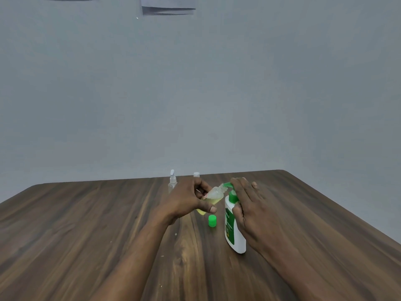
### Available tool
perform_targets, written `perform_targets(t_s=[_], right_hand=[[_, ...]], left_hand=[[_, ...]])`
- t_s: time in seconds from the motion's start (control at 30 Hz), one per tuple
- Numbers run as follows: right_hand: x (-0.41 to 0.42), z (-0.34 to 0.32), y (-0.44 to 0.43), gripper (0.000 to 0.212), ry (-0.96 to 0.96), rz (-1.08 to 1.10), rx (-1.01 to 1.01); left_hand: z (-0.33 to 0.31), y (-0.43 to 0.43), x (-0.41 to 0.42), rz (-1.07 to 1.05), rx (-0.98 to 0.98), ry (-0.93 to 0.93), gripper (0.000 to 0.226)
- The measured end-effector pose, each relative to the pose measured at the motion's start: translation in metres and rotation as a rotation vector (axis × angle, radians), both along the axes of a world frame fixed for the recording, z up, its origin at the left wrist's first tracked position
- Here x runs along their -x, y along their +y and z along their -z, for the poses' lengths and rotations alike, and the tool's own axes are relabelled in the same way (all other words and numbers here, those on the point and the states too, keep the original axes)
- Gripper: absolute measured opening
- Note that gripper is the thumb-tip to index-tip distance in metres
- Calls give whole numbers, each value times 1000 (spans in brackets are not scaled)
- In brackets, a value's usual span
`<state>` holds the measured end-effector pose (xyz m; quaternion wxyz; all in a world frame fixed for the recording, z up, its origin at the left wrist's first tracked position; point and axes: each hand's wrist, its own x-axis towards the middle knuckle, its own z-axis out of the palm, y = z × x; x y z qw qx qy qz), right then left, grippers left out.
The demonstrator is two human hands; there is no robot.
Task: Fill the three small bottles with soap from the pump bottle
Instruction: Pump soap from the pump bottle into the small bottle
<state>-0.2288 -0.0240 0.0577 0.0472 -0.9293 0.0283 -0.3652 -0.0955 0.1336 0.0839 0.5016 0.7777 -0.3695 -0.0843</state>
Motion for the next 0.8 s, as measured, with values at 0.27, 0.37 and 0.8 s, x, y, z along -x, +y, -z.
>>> perform_targets(t_s=[0.27, 0.37, 0.8], right_hand=[[-3, 4, -2, 53, 3, 9, -8], [-2, 3, -2, 51, -1, 11, -1], [-2, 3, -2, 55, -5, -5, -11]], left_hand=[[1, -1, 0, 2, -2, -7, 41], [1, -1, -1, 4, 2, -8, 41], [-1, 1, 0, 19, 17, 10, 40]])
